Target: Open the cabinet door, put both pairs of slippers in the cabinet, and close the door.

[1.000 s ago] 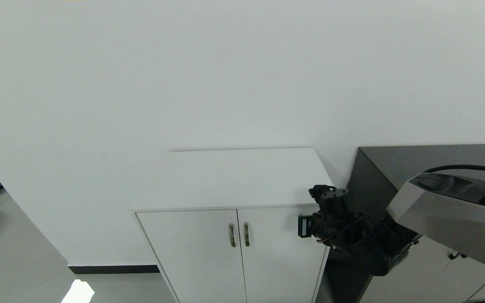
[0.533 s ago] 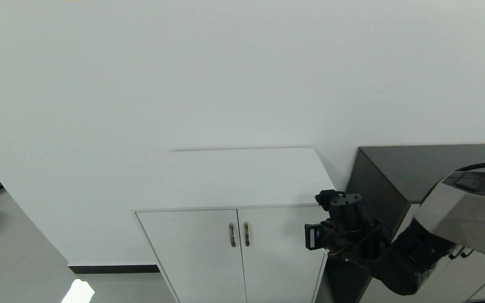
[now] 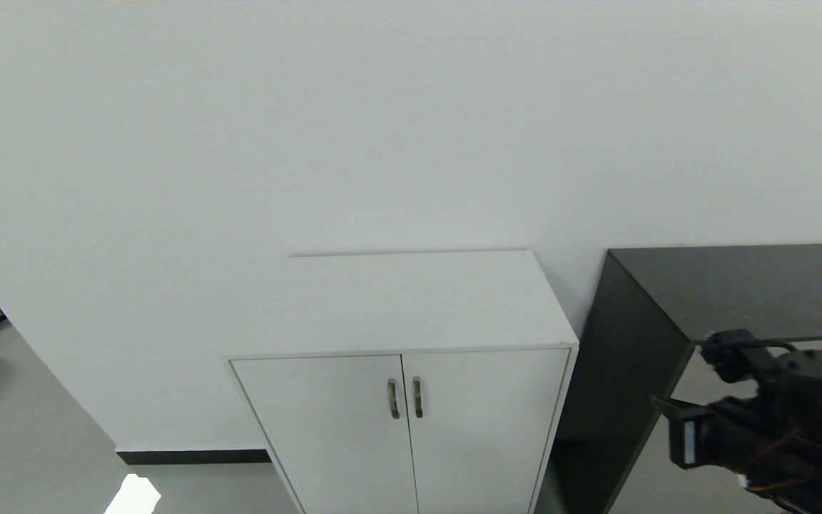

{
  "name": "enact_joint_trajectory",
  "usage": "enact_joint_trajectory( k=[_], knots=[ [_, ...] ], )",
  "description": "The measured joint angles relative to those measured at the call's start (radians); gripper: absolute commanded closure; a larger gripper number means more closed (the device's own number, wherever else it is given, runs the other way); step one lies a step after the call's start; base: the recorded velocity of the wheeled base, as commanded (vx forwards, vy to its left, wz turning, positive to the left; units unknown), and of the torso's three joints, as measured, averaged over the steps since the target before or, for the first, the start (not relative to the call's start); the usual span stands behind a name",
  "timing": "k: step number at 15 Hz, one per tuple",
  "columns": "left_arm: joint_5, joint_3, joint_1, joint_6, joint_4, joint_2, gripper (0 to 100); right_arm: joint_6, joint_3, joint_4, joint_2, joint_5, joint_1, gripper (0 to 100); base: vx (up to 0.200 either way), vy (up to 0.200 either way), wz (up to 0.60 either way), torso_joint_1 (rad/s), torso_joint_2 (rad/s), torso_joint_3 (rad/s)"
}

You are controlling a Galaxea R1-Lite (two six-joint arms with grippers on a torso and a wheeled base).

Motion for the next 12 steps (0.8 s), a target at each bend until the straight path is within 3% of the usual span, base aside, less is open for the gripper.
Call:
enact_joint_trajectory(
  k=[2,4,6,8,10,12],
  knots=[
    [-0.001,0.000,0.000,0.002,0.000,0.000,100,-0.086,0.101,0.103,-0.210,0.026,-0.091,100,0.000,0.000,0.00,0.000,0.00,0.000],
    [-0.003,0.000,0.000,0.001,0.000,0.000,100,-0.143,0.156,0.348,-0.440,0.067,-0.155,100,0.000,0.000,0.00,0.000,0.00,0.000],
    [-0.002,0.000,0.000,0.001,0.000,0.000,100,-0.182,0.167,0.680,-0.680,0.135,-0.196,100,0.000,0.000,0.00,0.000,0.00,0.000],
    [-0.003,0.000,0.000,0.001,0.000,0.000,100,-0.203,0.155,0.896,-0.874,0.194,-0.217,100,0.000,0.000,0.00,0.000,0.00,0.000],
    [-0.002,0.000,0.000,0.000,0.000,0.000,100,-0.209,0.151,0.988,-1.024,0.232,-0.231,100,0.000,0.000,0.00,0.000,0.00,0.000],
    [-0.002,0.000,0.000,0.001,0.000,0.000,100,-0.207,0.154,0.994,-1.108,0.241,-0.236,100,0.000,0.000,0.00,0.000,0.00,0.000]
  ],
)
